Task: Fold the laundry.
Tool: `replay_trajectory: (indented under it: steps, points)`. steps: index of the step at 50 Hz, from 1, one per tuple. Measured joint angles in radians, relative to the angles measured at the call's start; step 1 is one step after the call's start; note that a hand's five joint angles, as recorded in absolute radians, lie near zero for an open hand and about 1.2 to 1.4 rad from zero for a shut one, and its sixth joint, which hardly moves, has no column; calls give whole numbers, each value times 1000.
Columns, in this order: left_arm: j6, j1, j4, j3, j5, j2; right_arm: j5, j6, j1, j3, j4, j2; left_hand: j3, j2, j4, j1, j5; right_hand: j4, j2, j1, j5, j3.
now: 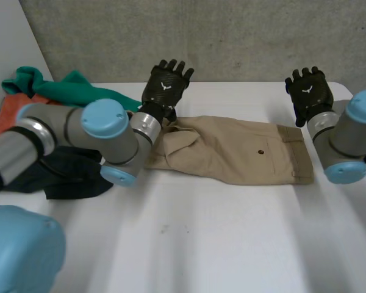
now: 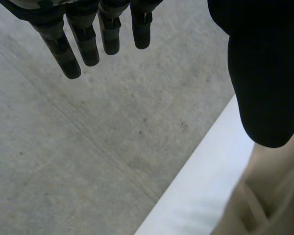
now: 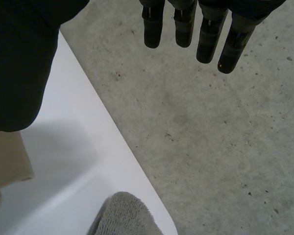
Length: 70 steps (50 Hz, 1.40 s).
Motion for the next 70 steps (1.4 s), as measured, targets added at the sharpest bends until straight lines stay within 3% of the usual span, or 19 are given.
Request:
replay_trajectory:
  steps: [8, 15, 23, 29, 34, 43, 61, 70]
  points:
    - [-19, -34, 17, -282, -3, 217, -55, 47, -12, 187, 202, -207, 0, 0, 0, 0, 0, 0, 0, 0, 0, 0]
    - [-35, -69, 19, -301, -4, 160, -78, 76, -16, 271, 343, -239, 0, 0, 0, 1, 0, 0, 0, 0, 0, 0]
    - [-31, -64, 14, -157, -47, 11, -77, 76, -16, 303, 360, -225, 14, 19, 18, 23, 6, 0, 0, 0, 0, 0]
    - [-17, -16, 8, -115, -214, -9, -79, 70, -17, 315, 356, -226, 18, 29, 30, 41, 6, 160, 169, 137, 144, 186]
    - [27, 12, 3, -197, -262, 44, -79, 64, -17, 317, 354, -228, 18, 27, 29, 39, 4, 189, 192, 159, 169, 211]
    - [89, -12, -8, -309, -264, 112, -75, 60, -17, 325, 343, -222, 9, 14, 14, 31, 0, 203, 203, 169, 181, 223]
    - [52, -60, -15, -466, -264, 263, -85, 50, -66, 342, 272, -179, 7, 10, 12, 30, 0, 284, 297, 238, 249, 308]
    - [52, -54, -17, -513, -280, 295, -108, 78, -113, 364, 317, -264, 7, 10, 12, 30, 0, 272, 292, 236, 246, 295]
